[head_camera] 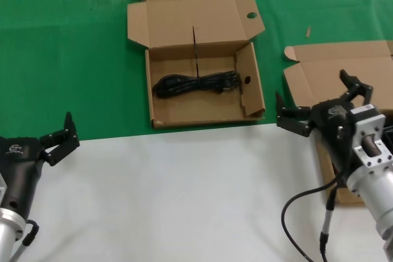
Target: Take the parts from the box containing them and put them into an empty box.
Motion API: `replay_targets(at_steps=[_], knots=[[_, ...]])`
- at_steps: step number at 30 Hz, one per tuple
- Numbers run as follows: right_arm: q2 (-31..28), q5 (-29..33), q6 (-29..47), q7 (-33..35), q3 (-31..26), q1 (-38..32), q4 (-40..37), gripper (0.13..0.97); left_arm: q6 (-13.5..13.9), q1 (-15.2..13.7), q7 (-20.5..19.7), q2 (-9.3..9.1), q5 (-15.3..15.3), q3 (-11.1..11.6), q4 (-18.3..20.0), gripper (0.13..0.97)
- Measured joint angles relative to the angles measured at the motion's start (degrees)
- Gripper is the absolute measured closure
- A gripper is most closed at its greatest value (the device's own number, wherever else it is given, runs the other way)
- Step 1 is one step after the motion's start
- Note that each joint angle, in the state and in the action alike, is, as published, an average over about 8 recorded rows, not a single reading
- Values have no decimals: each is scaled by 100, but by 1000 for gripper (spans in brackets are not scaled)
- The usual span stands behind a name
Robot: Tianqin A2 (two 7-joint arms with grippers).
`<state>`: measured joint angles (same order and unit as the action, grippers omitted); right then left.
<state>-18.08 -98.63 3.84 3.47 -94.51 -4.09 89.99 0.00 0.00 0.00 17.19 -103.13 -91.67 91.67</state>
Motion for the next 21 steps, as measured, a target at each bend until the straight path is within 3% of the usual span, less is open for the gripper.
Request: replay_targets(at_steps=[21], knots=[[65, -328, -279, -253, 207, 298, 123, 129, 0, 0, 0, 0, 0, 0, 0, 132]])
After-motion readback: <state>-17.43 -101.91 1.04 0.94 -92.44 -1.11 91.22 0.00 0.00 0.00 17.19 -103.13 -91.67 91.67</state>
